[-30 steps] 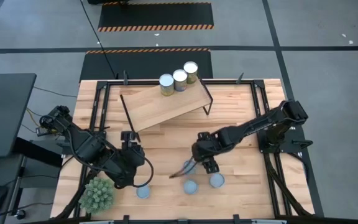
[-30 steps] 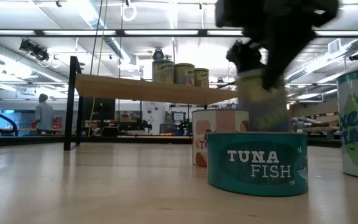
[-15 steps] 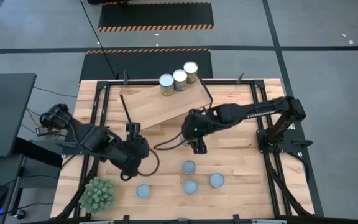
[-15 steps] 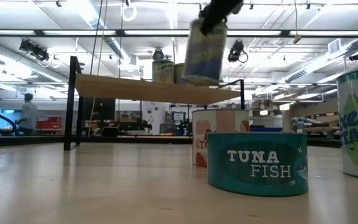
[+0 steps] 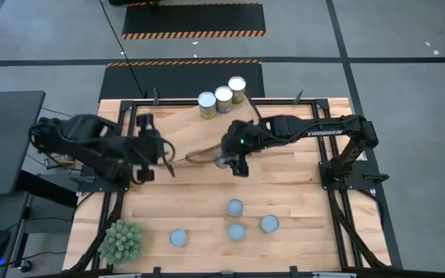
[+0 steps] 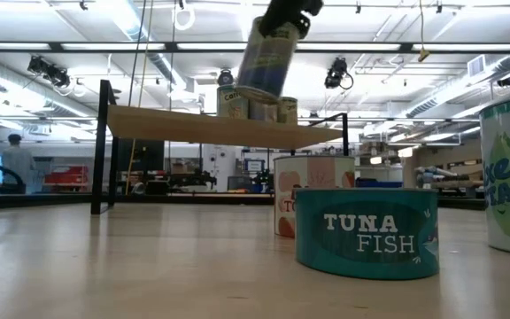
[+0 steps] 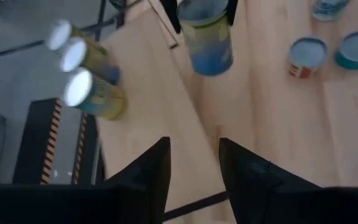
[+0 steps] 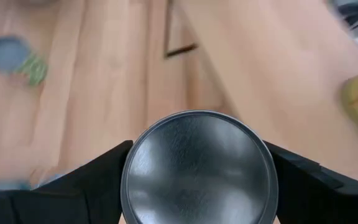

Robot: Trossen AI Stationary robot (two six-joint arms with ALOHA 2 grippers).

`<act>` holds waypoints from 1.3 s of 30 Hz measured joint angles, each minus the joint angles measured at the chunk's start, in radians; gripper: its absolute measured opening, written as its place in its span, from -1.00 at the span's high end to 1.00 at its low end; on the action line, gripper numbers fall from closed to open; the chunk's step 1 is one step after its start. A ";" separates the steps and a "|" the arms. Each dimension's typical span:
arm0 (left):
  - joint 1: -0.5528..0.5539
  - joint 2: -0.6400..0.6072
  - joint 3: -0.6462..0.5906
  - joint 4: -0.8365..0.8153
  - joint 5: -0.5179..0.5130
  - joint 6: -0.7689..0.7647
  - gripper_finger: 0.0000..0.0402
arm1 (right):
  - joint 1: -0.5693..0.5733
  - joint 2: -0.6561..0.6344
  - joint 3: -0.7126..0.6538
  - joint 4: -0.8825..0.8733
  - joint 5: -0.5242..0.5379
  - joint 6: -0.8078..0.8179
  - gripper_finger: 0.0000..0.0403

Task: Pick and place cans onto a shelf
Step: Put the large canned peas on the shelf

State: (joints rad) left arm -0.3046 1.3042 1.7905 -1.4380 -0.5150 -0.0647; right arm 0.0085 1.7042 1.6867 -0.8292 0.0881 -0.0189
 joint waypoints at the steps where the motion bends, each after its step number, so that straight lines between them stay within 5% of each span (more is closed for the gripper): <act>1: 0.016 -0.013 0.000 0.004 0.008 0.027 0.29 | -0.010 0.000 0.000 0.021 -0.007 0.003 -0.59; 13: 0.269 -0.144 0.000 0.097 0.271 0.288 0.29 | -0.057 0.000 0.003 0.166 -0.040 0.122 -0.59; 20: 0.412 -0.157 -0.013 0.137 0.426 0.346 0.29 | -0.102 0.091 0.168 0.065 -0.053 0.083 -0.59; 30: 0.506 -0.289 -0.335 0.407 0.552 0.258 0.29 | -0.146 0.301 0.526 -0.220 -0.062 -0.018 -0.60; 39: 0.536 -0.448 -0.528 0.572 0.532 0.119 0.29 | -0.164 0.383 0.619 -0.252 -0.100 -0.114 -0.60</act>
State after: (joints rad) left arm 0.2313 0.8557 1.2624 -0.8656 0.0167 0.0540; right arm -0.1553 2.0875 2.3059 -1.0808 -0.0119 -0.1328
